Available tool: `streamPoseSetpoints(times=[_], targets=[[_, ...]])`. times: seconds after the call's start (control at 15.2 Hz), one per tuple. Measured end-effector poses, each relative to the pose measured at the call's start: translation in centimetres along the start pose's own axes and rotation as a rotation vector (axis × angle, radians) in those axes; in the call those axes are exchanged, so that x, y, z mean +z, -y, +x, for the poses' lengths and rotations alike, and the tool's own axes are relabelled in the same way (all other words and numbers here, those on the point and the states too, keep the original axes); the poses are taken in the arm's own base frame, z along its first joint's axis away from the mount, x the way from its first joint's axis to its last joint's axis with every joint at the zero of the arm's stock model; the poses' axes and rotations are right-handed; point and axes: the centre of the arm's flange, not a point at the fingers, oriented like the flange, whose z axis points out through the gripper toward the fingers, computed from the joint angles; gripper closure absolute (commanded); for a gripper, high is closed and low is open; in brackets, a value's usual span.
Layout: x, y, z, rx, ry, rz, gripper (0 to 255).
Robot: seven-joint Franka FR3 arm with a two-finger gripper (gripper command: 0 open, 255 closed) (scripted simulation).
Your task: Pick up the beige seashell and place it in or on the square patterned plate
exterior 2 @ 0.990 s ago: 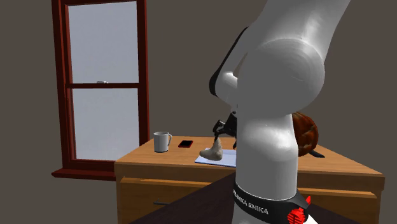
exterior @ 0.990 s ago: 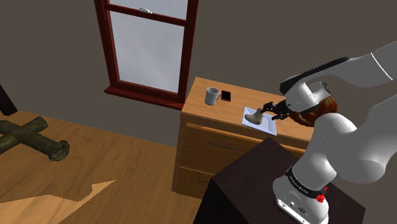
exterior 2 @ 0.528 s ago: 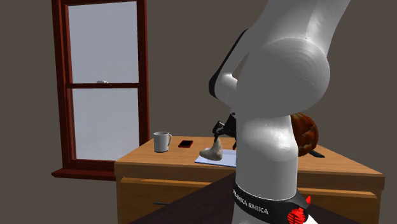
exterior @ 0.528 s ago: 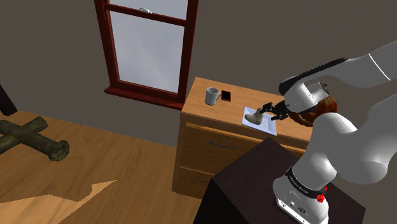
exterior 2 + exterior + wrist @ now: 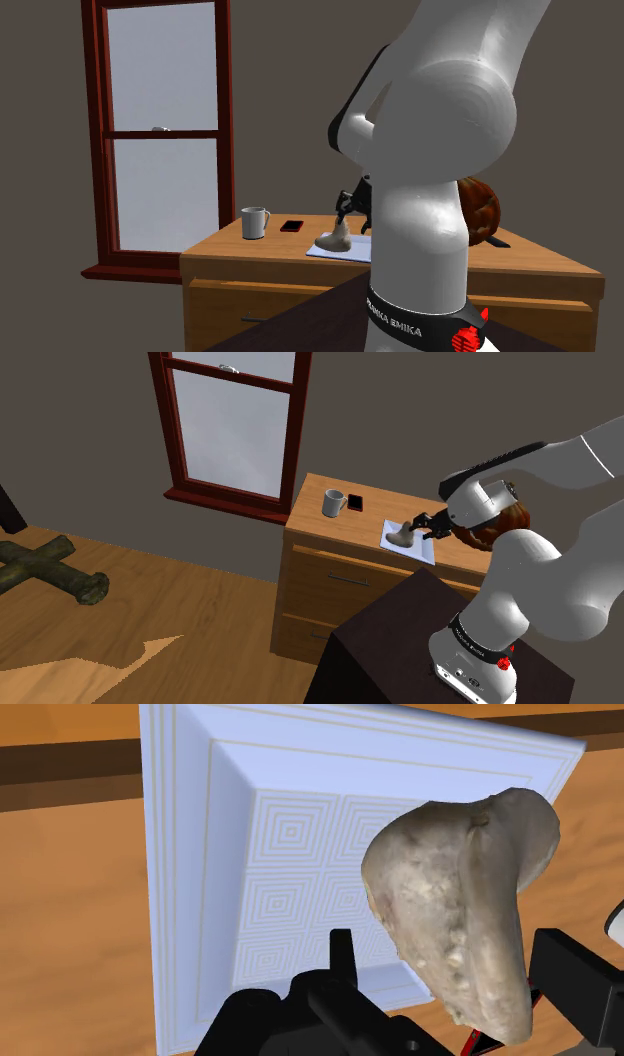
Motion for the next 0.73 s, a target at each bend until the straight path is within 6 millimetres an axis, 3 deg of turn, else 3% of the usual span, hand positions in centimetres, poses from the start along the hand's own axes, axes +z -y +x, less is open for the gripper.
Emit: streamPoseSetpoints(times=[0.2,0.66,0.73], targets=[[-0.1,0.2,0.0,0.0,-0.001,0.0,255],[-2.9,1.2,0.9,0.008,0.0,-0.004,255],[-2.9,1.2,0.9,0.009,0.0,-0.004,0]])
